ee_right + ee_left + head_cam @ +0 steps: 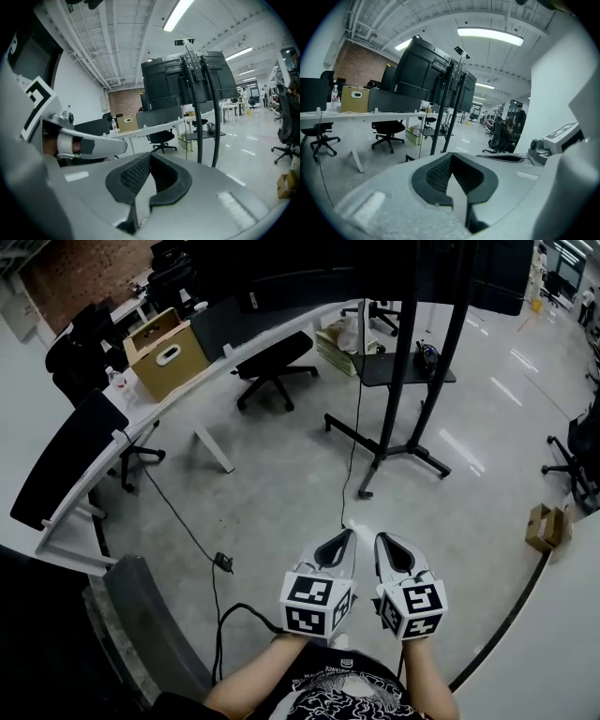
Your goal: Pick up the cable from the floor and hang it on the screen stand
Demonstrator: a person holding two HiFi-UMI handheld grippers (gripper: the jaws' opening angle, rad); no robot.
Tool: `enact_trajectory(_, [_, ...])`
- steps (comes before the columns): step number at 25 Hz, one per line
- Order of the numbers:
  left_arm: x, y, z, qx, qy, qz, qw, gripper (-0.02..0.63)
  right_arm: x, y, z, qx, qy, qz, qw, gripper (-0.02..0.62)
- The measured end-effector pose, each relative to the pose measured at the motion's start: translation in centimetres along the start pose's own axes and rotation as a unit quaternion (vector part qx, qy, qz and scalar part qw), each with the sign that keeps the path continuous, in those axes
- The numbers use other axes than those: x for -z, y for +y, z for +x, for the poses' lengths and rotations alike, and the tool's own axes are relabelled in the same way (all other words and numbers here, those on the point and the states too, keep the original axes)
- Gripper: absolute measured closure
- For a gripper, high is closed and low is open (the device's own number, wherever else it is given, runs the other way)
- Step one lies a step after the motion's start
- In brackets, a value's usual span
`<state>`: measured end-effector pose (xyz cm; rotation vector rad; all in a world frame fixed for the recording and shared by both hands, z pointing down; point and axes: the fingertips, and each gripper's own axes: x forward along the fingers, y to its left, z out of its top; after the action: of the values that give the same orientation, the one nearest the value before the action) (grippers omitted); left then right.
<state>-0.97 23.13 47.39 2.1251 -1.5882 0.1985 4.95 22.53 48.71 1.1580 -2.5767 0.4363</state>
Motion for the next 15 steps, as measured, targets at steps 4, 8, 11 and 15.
enact_trajectory(4, [-1.1,2.7,2.9,0.006,0.005,-0.002,1.0000,0.609,-0.6,-1.1,3.9,0.005,0.006,-0.003,1.000,0.591])
enact_trajectory(8, [-2.5,6.3,5.8,0.010,0.017,-0.005,0.9998,0.609,-1.4,-1.9,8.5,0.013,0.017,0.002,1.000,0.591])
enact_trajectory(11, [-3.4,8.6,8.5,0.015,0.026,-0.007,0.9995,0.609,-2.1,-2.9,11.8,0.019,0.025,0.004,0.999,0.591])
enact_trajectory(15, [-3.8,11.2,12.0,0.027,0.043,-0.012,0.9986,0.609,-2.3,-4.4,15.6,0.028,0.040,0.009,0.999,0.591])
